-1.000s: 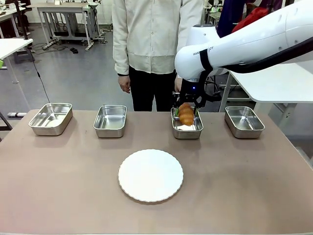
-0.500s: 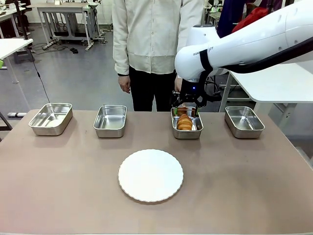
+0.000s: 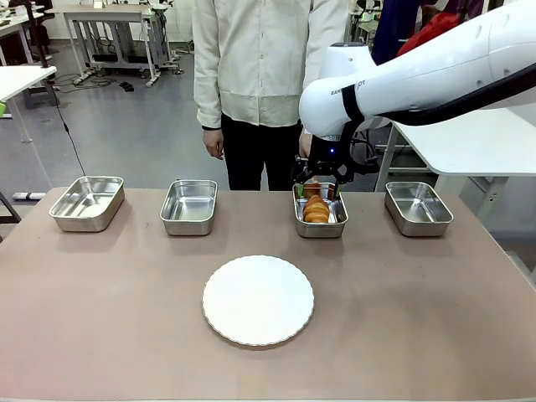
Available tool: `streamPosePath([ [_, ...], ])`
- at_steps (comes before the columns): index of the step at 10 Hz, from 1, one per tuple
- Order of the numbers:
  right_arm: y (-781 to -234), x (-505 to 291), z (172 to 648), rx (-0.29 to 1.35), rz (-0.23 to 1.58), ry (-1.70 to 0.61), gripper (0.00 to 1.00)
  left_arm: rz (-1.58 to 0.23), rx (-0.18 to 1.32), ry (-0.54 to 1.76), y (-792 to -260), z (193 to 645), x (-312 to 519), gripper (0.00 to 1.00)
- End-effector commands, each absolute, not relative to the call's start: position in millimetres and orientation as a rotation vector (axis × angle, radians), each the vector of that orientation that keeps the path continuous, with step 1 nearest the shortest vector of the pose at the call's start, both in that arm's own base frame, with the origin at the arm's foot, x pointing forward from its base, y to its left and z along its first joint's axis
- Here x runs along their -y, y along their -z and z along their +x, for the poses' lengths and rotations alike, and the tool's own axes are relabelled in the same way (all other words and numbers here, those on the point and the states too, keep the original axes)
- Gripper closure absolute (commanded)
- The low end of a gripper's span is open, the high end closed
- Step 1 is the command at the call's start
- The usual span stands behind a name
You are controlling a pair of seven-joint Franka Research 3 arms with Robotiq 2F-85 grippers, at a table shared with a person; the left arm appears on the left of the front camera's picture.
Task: Place the bread in the container.
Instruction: Place the Butter Roll into the Airtight Container indicated by the human.
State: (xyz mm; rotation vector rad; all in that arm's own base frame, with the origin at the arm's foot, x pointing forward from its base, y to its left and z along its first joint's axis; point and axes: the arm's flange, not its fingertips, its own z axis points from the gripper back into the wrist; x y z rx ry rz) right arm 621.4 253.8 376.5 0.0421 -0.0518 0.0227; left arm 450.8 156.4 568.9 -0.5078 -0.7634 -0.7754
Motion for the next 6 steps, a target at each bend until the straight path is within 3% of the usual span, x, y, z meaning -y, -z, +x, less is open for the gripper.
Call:
streamPosePath([
  [1, -377, -253, 621, 0.051, 0.042, -0.022, 0.0, -0.513, 0.768, 0.788, -571, 450, -155, 0.0],
  [3, -376, -254, 621, 0.052, 0.042, -0.023, 0.0, -0.513, 0.768, 0.788, -571, 450, -155, 0.0],
  [6, -404, -213, 553, 0.199, 0.071, 0.009, 0.0, -0.513, 0.768, 0.788, -571, 450, -155, 0.0],
])
